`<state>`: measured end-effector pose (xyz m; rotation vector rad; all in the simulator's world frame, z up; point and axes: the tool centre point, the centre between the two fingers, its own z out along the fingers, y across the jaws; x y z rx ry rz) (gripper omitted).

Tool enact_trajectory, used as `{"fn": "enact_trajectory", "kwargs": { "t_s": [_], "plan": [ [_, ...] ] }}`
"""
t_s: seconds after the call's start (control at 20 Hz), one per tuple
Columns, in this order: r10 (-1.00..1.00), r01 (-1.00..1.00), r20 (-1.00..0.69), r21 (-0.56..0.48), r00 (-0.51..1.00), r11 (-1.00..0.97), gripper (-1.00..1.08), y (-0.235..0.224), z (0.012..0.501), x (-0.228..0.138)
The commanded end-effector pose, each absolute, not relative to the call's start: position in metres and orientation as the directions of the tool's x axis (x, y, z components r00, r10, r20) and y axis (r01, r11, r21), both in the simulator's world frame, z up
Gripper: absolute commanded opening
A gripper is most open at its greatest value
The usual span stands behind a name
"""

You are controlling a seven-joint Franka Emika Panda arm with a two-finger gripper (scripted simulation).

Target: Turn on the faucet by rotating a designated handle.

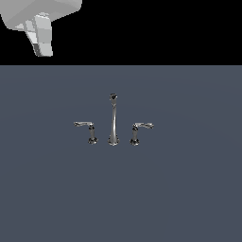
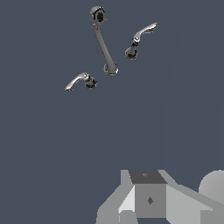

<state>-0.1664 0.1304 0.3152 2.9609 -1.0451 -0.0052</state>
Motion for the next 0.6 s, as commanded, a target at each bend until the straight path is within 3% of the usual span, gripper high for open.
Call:
{"fn": "enact_trajectory", "kwargs": {
  "t_s": [0.0, 0.55],
  "plan": [
    [-0.667, -0.667, -0.004, 0.001, 0.745, -0.745, -1.00, 0.137, 0.303, -0.157],
    [-0.802, -0.802, -0.007, -0.003, 0.598, -0.598, -1.00, 0.159, 0.253, -0.115]
  ]
}}
